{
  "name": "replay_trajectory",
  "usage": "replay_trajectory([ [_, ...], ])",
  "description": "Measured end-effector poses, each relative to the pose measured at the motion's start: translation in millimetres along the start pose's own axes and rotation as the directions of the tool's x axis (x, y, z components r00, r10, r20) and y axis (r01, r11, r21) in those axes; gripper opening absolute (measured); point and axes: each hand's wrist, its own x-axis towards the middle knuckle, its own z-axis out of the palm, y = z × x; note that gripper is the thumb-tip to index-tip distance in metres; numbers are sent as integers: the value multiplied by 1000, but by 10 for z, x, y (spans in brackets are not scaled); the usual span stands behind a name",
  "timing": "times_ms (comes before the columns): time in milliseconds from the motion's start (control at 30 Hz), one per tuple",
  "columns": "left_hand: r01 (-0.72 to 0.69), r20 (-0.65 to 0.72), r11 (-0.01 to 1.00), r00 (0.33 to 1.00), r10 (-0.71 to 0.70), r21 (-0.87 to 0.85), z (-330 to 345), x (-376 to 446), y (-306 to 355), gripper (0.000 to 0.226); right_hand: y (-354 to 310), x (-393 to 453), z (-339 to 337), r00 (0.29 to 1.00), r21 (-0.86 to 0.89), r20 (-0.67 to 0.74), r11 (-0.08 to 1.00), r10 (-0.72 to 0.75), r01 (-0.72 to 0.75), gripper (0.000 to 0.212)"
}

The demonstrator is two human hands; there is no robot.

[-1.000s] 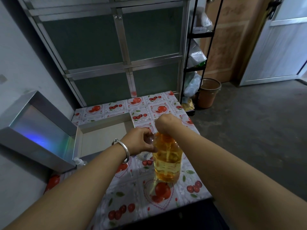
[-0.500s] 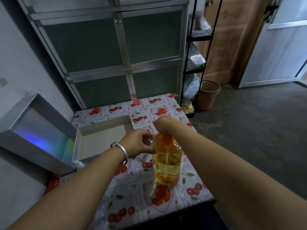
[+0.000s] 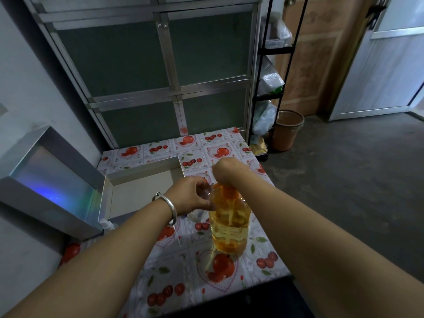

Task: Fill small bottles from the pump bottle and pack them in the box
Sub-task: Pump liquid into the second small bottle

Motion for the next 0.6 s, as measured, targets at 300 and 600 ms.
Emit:
replay_trajectory([
  [300, 11, -12, 1000, 1000, -11, -20, -8, -56, 5, 37, -14, -27, -13, 999, 43, 40, 999, 7, -9, 44],
  [600, 13, -7, 1000, 1000, -13, -15, 8, -46, 3, 37, 11, -55, 20, 1000, 19, -13, 999, 27, -27, 35],
])
